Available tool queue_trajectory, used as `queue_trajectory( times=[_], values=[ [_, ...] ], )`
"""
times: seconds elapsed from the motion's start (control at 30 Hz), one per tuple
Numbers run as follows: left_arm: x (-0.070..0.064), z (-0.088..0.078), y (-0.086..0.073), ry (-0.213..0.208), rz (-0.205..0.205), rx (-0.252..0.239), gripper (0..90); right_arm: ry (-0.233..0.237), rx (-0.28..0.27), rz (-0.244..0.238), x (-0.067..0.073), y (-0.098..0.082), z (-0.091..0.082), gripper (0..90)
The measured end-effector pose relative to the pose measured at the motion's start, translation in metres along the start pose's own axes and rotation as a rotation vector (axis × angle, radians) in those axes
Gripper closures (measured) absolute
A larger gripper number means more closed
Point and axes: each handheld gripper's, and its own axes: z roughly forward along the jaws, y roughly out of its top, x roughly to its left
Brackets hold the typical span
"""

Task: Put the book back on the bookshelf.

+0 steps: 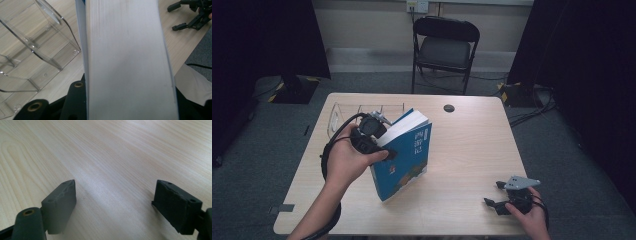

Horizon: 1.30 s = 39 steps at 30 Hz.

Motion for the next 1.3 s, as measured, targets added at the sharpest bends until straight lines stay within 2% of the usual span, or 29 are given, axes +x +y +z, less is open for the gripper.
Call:
queue_trajectory(
  times=[0.4,0.53,0.6,0.7,0.73,0.83,1.07,1.17,1.3],
  values=[
    [0.015,-0.005,-0.009,0.027,-0.047,0.004,62.0,0.000,0.000,0.000,0.000,0.000,0.000,17.8],
    [0.019,-0.006,-0.012,0.031,-0.073,0.000,62.0,0.000,0.000,0.001,0.000,0.000,0.000,17.8],
    [0.021,-0.008,-0.013,0.033,-0.064,0.010,62.0,0.000,0.000,0.001,0.000,0.000,0.000,17.8],
    [0.024,-0.009,-0.014,0.041,-0.072,0.009,62.0,0.000,0.000,0.000,0.000,0.000,0.000,17.8],
    [0.025,-0.008,-0.016,0.041,-0.086,0.001,62.0,0.000,0.000,0.001,0.000,0.000,0.000,17.8],
    [0.027,-0.010,-0.017,0.043,-0.089,0.005,62.0,0.000,0.000,0.001,0.000,0.000,0.000,17.8],
    [0.033,-0.012,-0.019,0.053,-0.125,-0.004,62.0,0.000,0.000,0.001,0.000,0.000,0.000,17.7],
    [0.036,-0.012,-0.020,0.062,-0.124,0.001,62.0,0.000,0.000,0.000,0.000,0.000,0.000,17.8],
    [0.039,-0.012,-0.023,0.054,-0.144,-0.006,62.0,0.000,0.000,0.001,0.000,0.000,0.000,17.8]
  ],
)
